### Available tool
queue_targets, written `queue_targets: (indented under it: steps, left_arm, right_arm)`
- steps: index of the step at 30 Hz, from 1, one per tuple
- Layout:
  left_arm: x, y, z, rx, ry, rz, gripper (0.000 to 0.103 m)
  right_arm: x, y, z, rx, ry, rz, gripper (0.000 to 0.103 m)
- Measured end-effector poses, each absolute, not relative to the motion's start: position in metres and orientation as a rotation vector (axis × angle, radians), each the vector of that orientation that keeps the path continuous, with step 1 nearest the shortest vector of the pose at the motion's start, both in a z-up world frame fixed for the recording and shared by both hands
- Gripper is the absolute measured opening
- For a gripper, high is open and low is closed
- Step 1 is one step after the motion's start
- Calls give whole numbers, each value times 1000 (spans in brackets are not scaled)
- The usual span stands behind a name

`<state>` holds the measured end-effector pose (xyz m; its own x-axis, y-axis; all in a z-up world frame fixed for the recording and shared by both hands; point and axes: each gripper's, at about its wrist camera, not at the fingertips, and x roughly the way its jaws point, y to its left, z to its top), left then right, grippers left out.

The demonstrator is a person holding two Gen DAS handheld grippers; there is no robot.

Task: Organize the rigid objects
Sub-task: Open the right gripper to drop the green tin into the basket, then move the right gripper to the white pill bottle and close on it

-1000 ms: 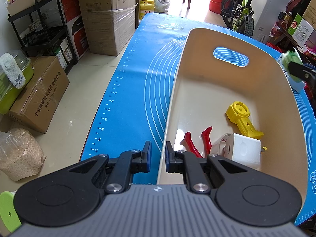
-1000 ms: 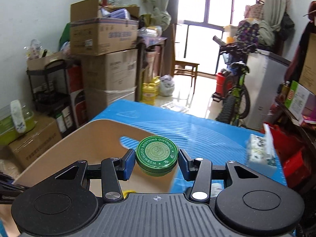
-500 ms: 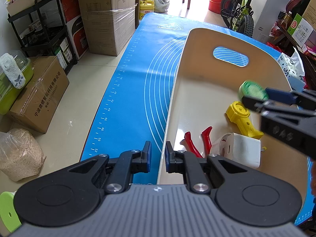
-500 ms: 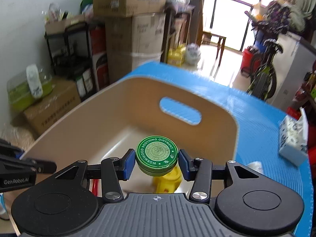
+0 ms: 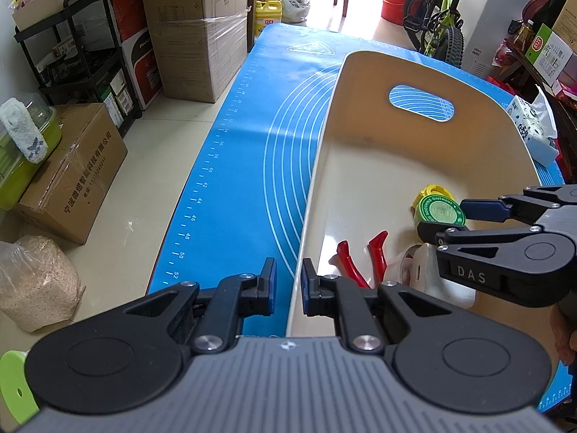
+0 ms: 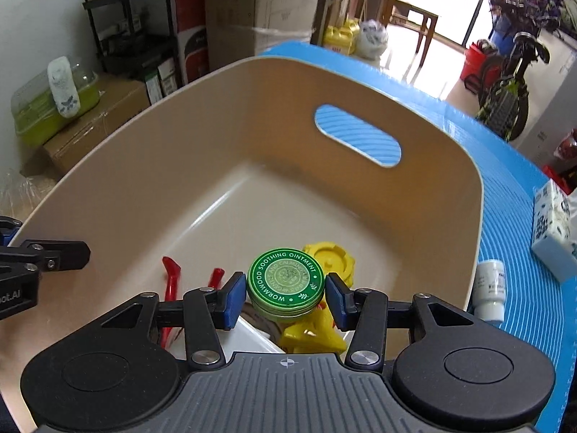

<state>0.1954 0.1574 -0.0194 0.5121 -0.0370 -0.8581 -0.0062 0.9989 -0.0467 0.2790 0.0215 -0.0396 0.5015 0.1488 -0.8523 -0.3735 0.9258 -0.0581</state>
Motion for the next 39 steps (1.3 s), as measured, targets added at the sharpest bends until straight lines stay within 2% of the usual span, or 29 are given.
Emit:
queue_targets:
  steps: [7,18,20,27,31,39]
  left_arm:
    - [195,157,-19,-46,1033,-19,16]
    - [195,158,-19,-44,1034,-18,16]
    - [195,158,-19,-44,1034,-18,16]
    - [196,158,-19,-43,1037,-18,16]
    - [195,159,-20,-42,1040,-17,16]
    - [196,158,-20,-39,1040,-13,16]
  right_arm:
    - [277,17,-39,-222,983,318,66]
    - [264,-13,2,-130,786,287,71]
    - [262,-24,10,-112,762,262,75]
    - [261,-69,28,-49,685,142,76]
    - [264,-95,20,-72,658,59,76]
    - [289,-149,-23,-12,735,-28,76]
